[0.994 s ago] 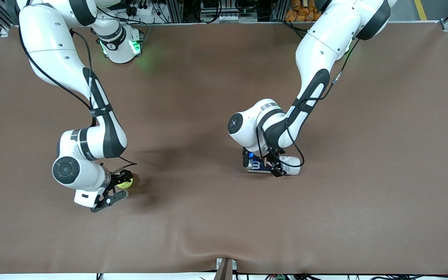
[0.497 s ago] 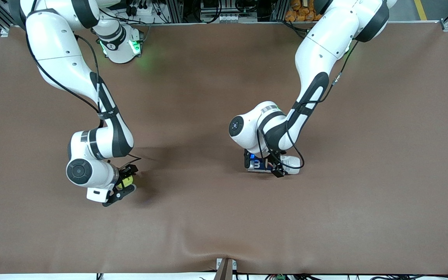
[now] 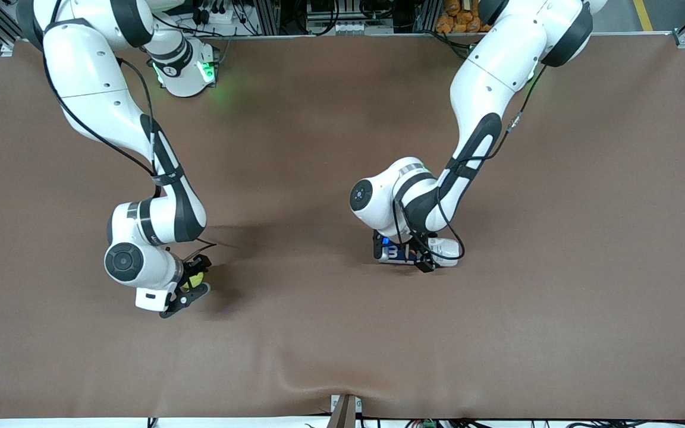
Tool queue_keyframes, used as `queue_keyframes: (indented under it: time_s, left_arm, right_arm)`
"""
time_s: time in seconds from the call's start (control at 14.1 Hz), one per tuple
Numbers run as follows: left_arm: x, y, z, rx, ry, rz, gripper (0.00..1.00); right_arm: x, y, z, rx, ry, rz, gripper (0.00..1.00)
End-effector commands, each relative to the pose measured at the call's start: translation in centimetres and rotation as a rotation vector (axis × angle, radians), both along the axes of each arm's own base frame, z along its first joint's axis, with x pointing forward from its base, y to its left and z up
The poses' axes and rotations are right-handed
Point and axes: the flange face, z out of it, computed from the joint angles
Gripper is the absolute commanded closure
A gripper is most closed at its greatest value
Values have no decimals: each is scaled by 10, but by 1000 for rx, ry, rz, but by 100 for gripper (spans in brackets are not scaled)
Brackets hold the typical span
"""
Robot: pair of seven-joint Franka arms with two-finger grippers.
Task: Insert tennis ball vertically with right arm
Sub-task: 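Close the right gripper on the nearer tennis ball and lift it, then carry the can to mid-table while the right gripper brings the ball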
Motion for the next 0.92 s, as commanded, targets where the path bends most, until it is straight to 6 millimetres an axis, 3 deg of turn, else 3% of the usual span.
queue_keyframes:
  time_s: [0.0,0.36,0.5,0.71,0.85]
  left_arm:
    - [3,-7,-2,7,-32,-7,17]
    - [4,-13,3,-31,-46,-13,24]
    - [2,-22,20,-62,-65,-6,23]
    - [-7,-67,51,-230,-133,7,23]
    - [-12,-98,73,-382,-177,5,22]
  right_arm:
    - [3,-6,0,7,-12,10,67]
    - [9,-17,17,51,-31,-53,69]
    - [17,-26,32,108,-52,-111,69]
    - [23,-41,53,200,-75,-214,69]
    - [24,-48,55,281,-70,-294,68]
